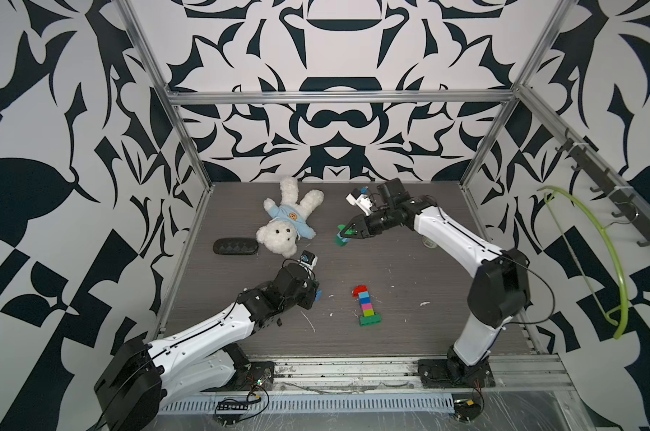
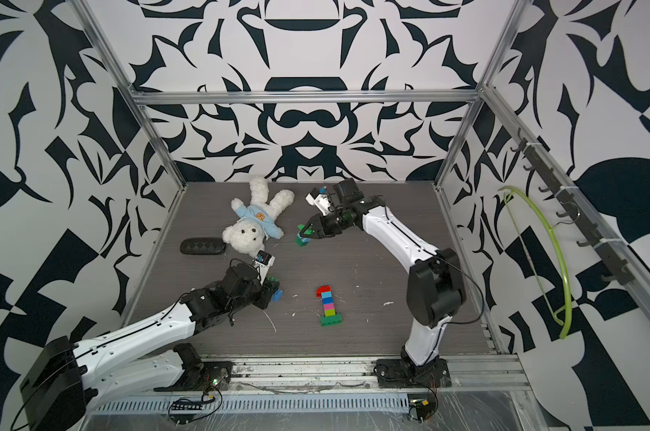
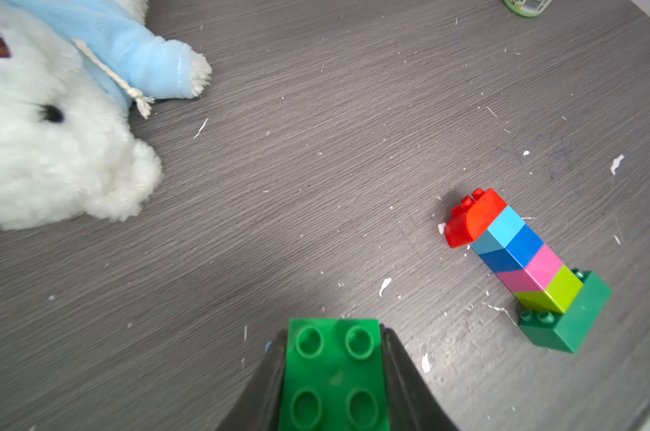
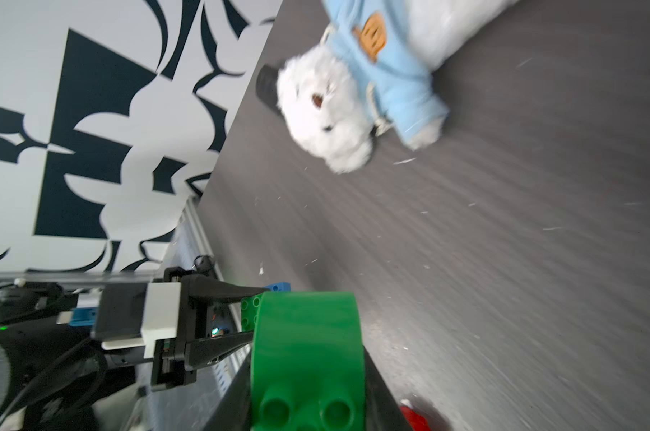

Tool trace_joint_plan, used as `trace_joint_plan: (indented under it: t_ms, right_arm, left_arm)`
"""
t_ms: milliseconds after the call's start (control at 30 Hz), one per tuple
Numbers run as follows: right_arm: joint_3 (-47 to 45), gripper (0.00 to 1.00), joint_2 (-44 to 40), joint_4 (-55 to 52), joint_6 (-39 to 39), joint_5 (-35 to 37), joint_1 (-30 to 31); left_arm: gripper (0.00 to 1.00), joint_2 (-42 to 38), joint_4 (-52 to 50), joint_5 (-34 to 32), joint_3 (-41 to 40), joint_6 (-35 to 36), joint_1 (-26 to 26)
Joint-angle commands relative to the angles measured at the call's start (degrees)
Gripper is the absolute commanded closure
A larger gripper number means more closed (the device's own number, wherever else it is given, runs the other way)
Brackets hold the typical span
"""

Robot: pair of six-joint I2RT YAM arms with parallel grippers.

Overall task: Assemble the number 1 with lego
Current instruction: Place the lego brick at the center of the board.

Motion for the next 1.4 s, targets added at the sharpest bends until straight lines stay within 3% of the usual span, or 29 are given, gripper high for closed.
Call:
trace_joint_plan:
  t_ms: [0, 133, 367, 667, 833, 967, 1067, 1133, 1200, 1367]
  right_arm:
    - [-3.0, 0.78, -7.0, -0.4, -0.9, 9.3, 0.7]
    - [-5.7, 0.78, -11.6, -1.0, -0.6, 12.7, 0.6]
    - [-6.5, 0.78, -13.6, -3.7, -0.7, 15.1, 0.6]
    - [-6.7, 0.80, -13.7, -5.6, -1.7, 16.2, 0.7]
    - [-5.5, 0.81, -13.1, -6.6, -3.5, 18.7, 2.9]
    - [-3.6, 0.82, -11.0, -8.1, -7.4, 24.8, 8.3]
    - [-2.7, 0.83, -9.0, -8.2, -10.2, 29.8, 13.1]
    - [-2.2, 0.83, -7.2, -7.7, -11.7, 32.0, 16.6]
    - [-1.6, 0.84, -5.1, -6.8, -13.2, 33.5, 20.1]
    - [1.3, 0.85, 0.9, -6.1, -15.9, 36.8, 26.2]
  left_arm:
    - [0.72, 3.2, 12.5, -4.6, -1.5, 0.4, -1.4]
    - [0.70, 8.1, 21.2, -9.7, -3.9, 2.2, -4.1]
    - [0.65, 15.6, 30.1, -10.3, -6.9, 1.3, -5.3]
    - [0.40, 17.0, 33.0, -10.8, -10.4, 1.2, -5.5]
    - [0.16, 9.2, 30.3, -10.3, -10.8, 2.7, -5.6]
    - [0.04, -5.3, 22.1, -9.7, -8.6, 2.3, -5.7]
    - [0.00, -15.3, 10.9, -18.1, -5.4, -5.0, -5.0]
    - [0.00, -19.2, 0.1, -22.6, -2.7, -12.3, -2.5]
    - [0.00, -20.9, -10.2, -22.0, 0.3, -19.9, 2.9]
    - [0.00, -17.4, -23.6, 1.6, 4.1, -30.0, 27.6]
